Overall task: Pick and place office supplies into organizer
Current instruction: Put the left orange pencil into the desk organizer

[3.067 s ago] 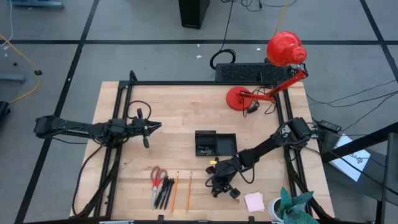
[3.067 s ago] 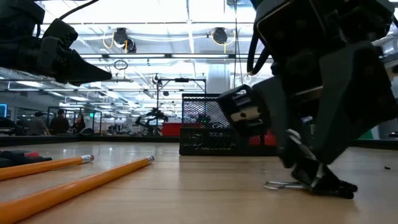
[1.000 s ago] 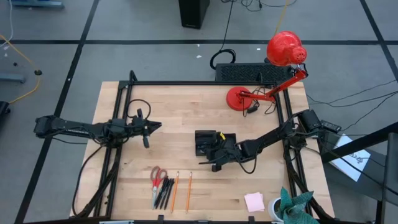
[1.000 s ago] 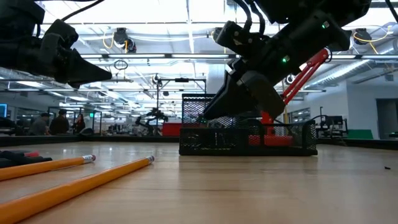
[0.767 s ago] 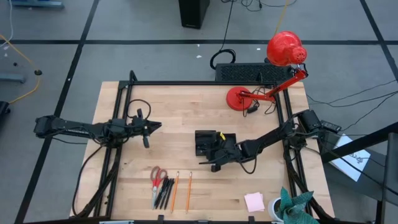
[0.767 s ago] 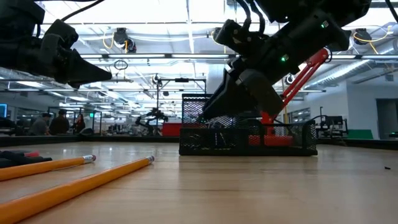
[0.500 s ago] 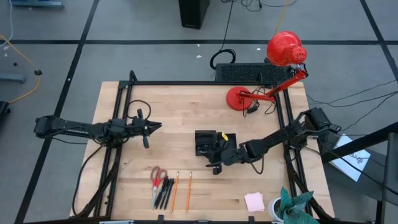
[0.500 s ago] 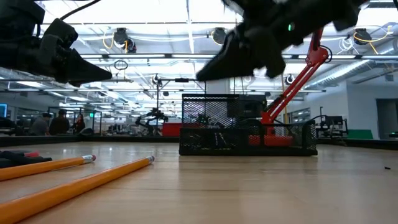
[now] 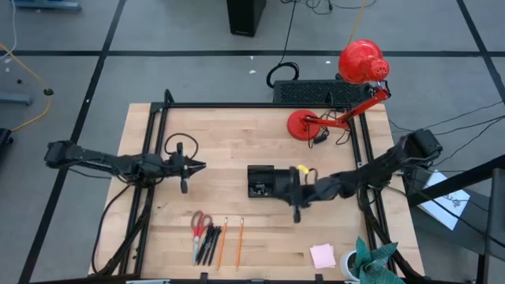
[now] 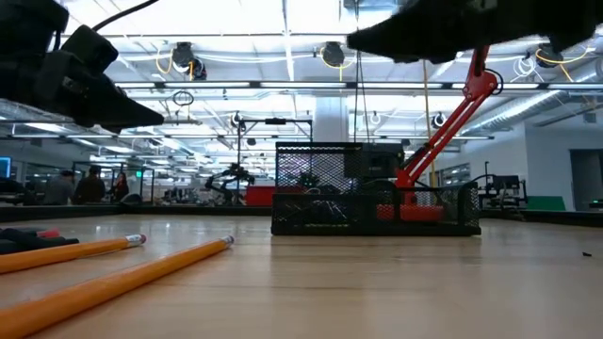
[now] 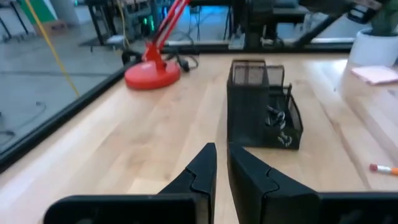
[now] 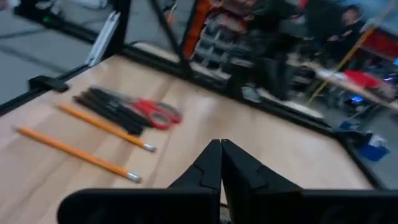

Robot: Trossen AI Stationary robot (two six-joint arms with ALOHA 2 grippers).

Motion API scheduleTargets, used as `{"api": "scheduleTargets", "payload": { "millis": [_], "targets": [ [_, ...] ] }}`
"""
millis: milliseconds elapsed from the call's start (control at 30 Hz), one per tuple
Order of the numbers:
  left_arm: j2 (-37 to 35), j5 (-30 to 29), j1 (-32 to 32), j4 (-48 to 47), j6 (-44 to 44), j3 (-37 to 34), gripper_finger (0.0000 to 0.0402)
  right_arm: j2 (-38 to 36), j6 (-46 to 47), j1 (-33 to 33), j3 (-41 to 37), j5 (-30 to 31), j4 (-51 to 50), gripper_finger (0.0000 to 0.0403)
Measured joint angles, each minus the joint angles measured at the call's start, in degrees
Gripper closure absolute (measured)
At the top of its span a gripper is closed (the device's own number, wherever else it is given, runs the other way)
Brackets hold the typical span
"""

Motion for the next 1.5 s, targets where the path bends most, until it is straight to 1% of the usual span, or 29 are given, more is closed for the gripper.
{"api": "scheduleTargets", "payload": {
  "millis": [100, 233, 300, 367, 433, 500, 633, 767, 833, 900, 1000, 1100, 1167, 1300, 1367, 1433, 1500],
  "targets": [
    [3.2, -3.1, -3.6, -2.3, -1.9, 2.6, 0.0355, -2.5, 1.3, -1.3, -6.7, -0.2, 6.6, 0.0402],
    [10.7, -8.0, -9.7, -3.4, -3.3, 7.1, 0.0355, -6.4, 2.7, -3.5, -13.0, -0.2, 8.7, 0.0402],
    [15.5, -10.0, -12.9, -6.5, -3.0, 11.1, 0.0355, -8.5, 2.8, -4.5, -15.1, -1.0, 9.0, 0.0402],
    [21.0, -12.7, -16.0, -11.2, -3.5, 16.4, 0.0355, -10.9, 2.8, -5.7, -16.8, -5.0, 9.8, 0.0402],
    [26.7, -15.7, -18.6, -17.3, -6.0, 22.3, 0.0355, -12.7, 2.7, -7.1, -18.5, -9.4, 12.2, 0.0402],
    [32.5, -17.1, -20.8, -22.9, -9.1, 29.1, 0.0355, -14.3, 2.5, -8.4, -20.2, -12.4, 14.2, 0.0402],
    [43.8, -16.2, -25.9, -40.3, -18.6, 44.4, 0.0355, -16.7, 1.3, -10.2, -22.9, -16.3, 15.4, 0.0402],
    [53.6, -13.7, -30.9, -58.2, -32.2, 58.3, 0.0355, -18.5, 4.1, -10.7, -25.1, -21.6, 15.4, 0.0403],
    [57.5, -12.1, -33.1, -63.5, -39.0, 63.8, 0.0355, -19.5, 6.6, -10.7, -26.0, -25.1, 15.6, 0.0403],
    [60.9, -10.5, -34.8, -65.2, -44.1, 67.9, 0.0355, -21.0, 9.7, -10.7, -27.7, -27.4, 16.5, 0.0403],
    [65.0, -9.8, -37.2, -65.2, -50.6, 72.3, 0.0355, -23.6, 13.7, -10.7, -30.7, -27.5, 18.2, 0.0403],
    [67.9, -9.6, -38.9, -65.3, -54.6, 75.2, 0.0355, -27.4, 14.5, -12.0, -33.1, -27.3, 19.3, 0.0403],
    [68.9, -10.2, -39.8, -65.2, -55.4, 76.0, 0.0355, -30.7, 16.1, -13.5, -33.1, -27.8, 15.6, 0.0403],
    [69.2, -16.2, -41.3, -65.4, -57.5, 76.1, 0.0355, -37.2, 18.0, -15.9, -33.1, -28.8, 9.6, 0.0403],
    [69.2, -18.4, -41.4, -65.5, -60.5, 76.1, 0.0355, -40.5, 17.5, -16.3, -33.2, -28.8, 5.6, 0.0403],
    [69.2, -18.9, -40.9, -65.7, -65.9, 76.1, 0.0355, -43.9, 16.7, -16.3, -33.2, -28.8, 2.3, 0.0403],
    [69.2, -16.2, -39.9, -65.5, -72.2, 76.1, 0.0355, -47.4, 15.9, -16.3, -33.2, -28.7, 1.4, 0.0403]
  ]
}}
